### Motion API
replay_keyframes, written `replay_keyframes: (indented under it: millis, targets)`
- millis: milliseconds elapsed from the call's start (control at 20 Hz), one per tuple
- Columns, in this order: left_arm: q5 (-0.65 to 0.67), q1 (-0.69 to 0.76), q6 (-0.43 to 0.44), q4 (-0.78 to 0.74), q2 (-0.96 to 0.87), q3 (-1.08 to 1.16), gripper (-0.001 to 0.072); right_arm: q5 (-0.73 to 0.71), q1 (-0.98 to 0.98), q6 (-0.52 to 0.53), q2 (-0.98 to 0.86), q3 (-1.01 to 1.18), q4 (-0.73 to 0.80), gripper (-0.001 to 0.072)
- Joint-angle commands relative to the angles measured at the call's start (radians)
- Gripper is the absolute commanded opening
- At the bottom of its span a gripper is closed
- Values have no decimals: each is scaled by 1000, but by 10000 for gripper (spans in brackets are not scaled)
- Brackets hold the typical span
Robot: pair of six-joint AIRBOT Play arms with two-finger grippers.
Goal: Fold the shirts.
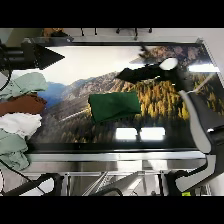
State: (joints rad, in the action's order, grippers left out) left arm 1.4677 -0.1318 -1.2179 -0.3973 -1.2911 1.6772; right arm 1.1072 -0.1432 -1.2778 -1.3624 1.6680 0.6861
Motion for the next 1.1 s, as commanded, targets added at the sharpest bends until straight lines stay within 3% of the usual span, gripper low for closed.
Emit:
replay_keyframes:
  millis: [0, 50, 350, 700, 750, 850, 900, 1050]
  targets:
    - [31, -3, 6, 7, 15, -16, 11, 190, 168, -88, 21, -50, 221, 652]
    - [34, 1, 5, 7, 15, -16, 11, 194, 194, -84, 13, -86, 224, 685]
    - [51, 8, -6, 8, 15, -16, 11, 176, 196, -2, -132, -181, 190, 690]
    - [60, 8, -6, 6, 15, -17, 12, 150, 153, 101, -270, -181, -69, 685]
    - [59, 8, -6, 6, 15, -16, 12, 150, 146, 124, -273, -181, -101, 570]
    - [59, 8, -6, 6, 15, -16, 11, 166, 142, 183, -270, -180, -177, 94]
    - [60, 8, -6, 6, 15, -17, 12, 170, 147, 182, -261, -173, -194, 16]
    - [59, 8, -6, 6, 15, -17, 12, 165, 225, 179, -175, -129, -136, 14]
